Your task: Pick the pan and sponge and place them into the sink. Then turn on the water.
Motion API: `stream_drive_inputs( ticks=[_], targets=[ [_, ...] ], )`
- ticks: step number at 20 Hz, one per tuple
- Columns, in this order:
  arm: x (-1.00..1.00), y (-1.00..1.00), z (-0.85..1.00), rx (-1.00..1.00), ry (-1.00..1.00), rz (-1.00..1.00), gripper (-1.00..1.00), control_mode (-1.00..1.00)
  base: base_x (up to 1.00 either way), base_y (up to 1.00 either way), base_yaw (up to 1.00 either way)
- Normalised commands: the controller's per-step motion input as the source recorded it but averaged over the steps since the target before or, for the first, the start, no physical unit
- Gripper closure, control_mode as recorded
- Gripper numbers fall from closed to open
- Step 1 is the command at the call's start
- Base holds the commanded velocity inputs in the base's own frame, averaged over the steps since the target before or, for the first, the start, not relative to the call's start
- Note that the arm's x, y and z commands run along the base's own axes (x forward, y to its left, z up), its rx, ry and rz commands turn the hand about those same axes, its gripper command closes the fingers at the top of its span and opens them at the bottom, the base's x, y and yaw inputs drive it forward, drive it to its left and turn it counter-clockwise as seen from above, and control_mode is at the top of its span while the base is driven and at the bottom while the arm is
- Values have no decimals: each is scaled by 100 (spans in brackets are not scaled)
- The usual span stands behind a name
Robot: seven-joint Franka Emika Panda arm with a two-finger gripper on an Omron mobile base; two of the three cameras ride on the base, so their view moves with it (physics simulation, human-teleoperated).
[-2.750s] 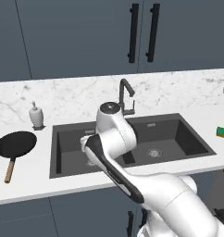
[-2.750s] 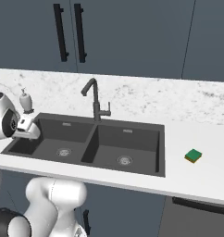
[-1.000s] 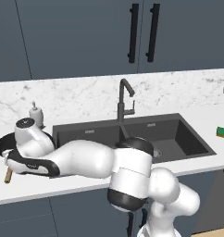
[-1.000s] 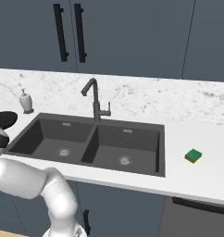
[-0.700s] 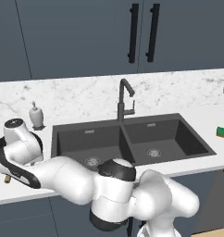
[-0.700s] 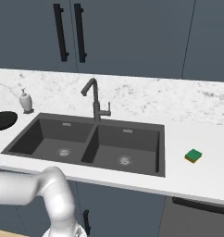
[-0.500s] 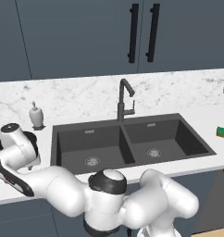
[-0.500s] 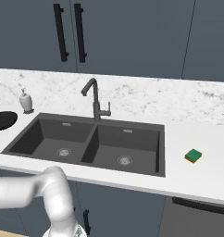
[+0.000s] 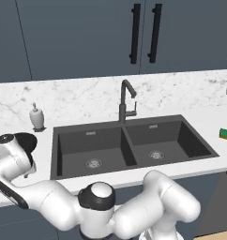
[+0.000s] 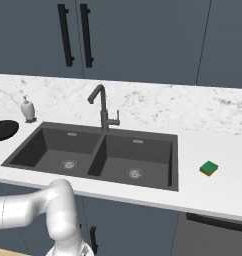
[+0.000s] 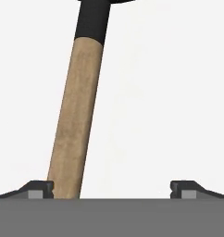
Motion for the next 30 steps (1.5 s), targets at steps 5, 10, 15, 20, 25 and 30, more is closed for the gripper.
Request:
stream_drive_inputs(
  ticks=[5, 10, 15, 20, 25, 30],
  targets=[
    [10, 20, -26, 0, 0, 0, -100, -100, 0, 0, 0],
    [13, 13, -17, 0, -1, 0, -100, -100, 0, 0, 0],
    [4, 1, -46, 0, 0, 0, 100, -100, 0, 0, 0],
    [0, -11, -58, 0, 0, -1, 100, -100, 0, 0, 0],
    [-3, -35, -58, 0, -3, -6, 100, -100, 0, 0, 0],
    [-32, -36, -43, 1, -21, -5, 100, -100, 0, 0, 0]
  ],
)
